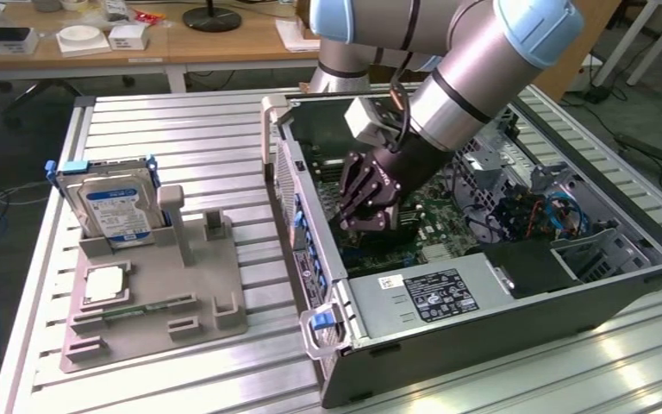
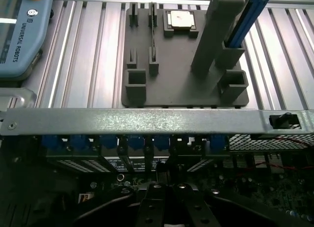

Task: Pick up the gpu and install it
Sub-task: 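Press down on the gpu until it lock into place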

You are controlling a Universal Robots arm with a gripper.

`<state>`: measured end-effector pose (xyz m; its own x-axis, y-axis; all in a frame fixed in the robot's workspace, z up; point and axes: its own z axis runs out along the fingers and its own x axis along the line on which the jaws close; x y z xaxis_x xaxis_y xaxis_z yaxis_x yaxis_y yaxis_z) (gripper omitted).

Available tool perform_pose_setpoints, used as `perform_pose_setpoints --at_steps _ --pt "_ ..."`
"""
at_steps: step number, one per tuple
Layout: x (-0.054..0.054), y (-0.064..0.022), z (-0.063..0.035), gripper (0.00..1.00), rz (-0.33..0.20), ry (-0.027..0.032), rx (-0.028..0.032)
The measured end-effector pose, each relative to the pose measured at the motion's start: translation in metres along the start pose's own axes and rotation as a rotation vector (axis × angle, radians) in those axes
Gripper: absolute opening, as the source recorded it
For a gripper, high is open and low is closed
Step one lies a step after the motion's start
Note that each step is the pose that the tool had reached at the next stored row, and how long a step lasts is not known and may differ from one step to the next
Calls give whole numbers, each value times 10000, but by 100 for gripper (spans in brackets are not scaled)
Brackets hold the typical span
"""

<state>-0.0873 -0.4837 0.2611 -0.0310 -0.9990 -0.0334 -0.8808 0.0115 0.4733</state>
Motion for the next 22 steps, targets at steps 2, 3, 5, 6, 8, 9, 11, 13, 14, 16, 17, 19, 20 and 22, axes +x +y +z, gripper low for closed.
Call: perform_pose_setpoints --at_steps 2,3,5,6,8,9,11,13,14,16,17,19,20,22 --pt "7 2 6 10 1 -1 -1" --pt "7 3 8 10 0 3 -1" --pt "8 6 14 10 -1 2 -1" --pt "8 9 19 10 -2 1 0" --pt "8 18 30 10 -2 2 -1" --pt "8 21 33 10 -2 3 -1" --pt "7 23 38 10 -3 3 -1" --pt "-3 25 43 10 -2 3 0" --pt "-13 25 44 10 -3 1 -1" --pt "-34 25 45 10 0 13 -1" --pt "-46 26 46 10 -1 16 -1" --pt "-56 22 56 10 -4 3 -2" --pt "-55 19 64 10 -4 1 -1" --pt "-51 12 78 10 -2 0 0"
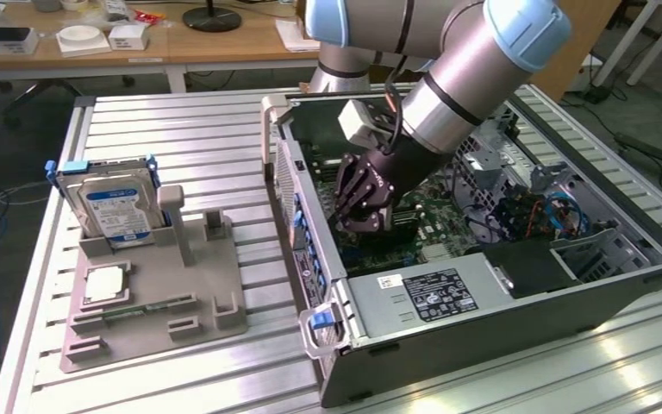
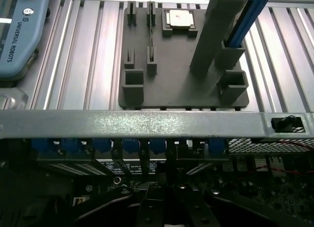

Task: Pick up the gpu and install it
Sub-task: 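Press down on the gpu until it lock into place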

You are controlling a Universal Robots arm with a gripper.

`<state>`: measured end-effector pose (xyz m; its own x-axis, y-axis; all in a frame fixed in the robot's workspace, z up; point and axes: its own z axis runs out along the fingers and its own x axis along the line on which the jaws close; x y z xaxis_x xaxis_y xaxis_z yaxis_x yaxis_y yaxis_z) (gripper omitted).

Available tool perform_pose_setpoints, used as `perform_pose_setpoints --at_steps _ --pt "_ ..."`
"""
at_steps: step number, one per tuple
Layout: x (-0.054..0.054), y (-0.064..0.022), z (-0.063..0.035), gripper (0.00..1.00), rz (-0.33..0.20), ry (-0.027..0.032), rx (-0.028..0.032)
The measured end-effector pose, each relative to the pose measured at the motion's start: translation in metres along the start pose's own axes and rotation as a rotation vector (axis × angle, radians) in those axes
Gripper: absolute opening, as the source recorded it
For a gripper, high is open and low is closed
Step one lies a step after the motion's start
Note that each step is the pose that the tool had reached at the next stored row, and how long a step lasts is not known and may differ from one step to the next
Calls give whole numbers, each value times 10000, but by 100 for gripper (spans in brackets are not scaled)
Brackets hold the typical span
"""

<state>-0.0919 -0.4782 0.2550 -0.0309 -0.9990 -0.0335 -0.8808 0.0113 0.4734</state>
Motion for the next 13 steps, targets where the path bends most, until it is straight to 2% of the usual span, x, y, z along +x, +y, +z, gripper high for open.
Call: perform_pose_setpoints --at_steps 6,7,8,11,13 --pt "-1 -33 -16 10 -2 1 9" --pt "-2 -32 -16 10 -10 7 76" --pt "-4 -34 -16 10 -31 12 181" --pt "-6 -33 -16 10 -91 31 573" --pt "-11 -34 -15 10 -128 44 799"
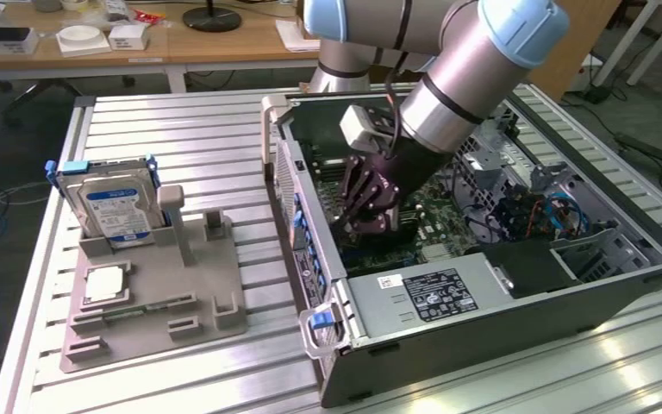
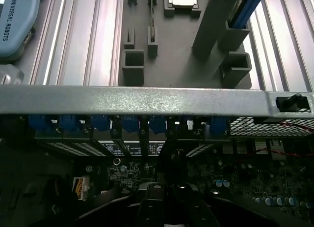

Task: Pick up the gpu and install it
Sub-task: 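Press down on the gpu until it lock into place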

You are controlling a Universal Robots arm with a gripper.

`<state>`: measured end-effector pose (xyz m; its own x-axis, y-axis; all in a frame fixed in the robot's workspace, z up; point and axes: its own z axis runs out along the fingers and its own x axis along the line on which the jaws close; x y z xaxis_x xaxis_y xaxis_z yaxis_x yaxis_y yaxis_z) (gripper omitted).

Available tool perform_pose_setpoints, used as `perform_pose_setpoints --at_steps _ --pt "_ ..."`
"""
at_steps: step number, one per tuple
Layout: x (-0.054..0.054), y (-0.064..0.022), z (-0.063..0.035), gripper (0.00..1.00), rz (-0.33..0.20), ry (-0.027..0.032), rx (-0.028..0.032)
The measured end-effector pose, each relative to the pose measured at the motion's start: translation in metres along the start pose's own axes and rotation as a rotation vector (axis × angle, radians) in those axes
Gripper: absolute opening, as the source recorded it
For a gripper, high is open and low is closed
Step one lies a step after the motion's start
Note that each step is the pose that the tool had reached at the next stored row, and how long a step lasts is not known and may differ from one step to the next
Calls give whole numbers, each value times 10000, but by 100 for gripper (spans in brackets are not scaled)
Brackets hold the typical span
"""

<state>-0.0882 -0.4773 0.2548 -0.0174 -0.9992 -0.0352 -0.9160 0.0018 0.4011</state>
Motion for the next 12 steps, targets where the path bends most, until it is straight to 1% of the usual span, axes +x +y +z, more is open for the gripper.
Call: perform_pose_setpoints --at_steps 1,2,5,6,7,12 --pt "-1 1 -1 10 -14 6 97" --pt "-2 1 -1 10 -26 13 207" --pt "-5 5 1 10 -57 24 563" --pt "-6 13 4 10 -60 29 656" --pt "-6 13 6 10 -62 27 667" --pt "-6 14 5 10 -62 29 667"
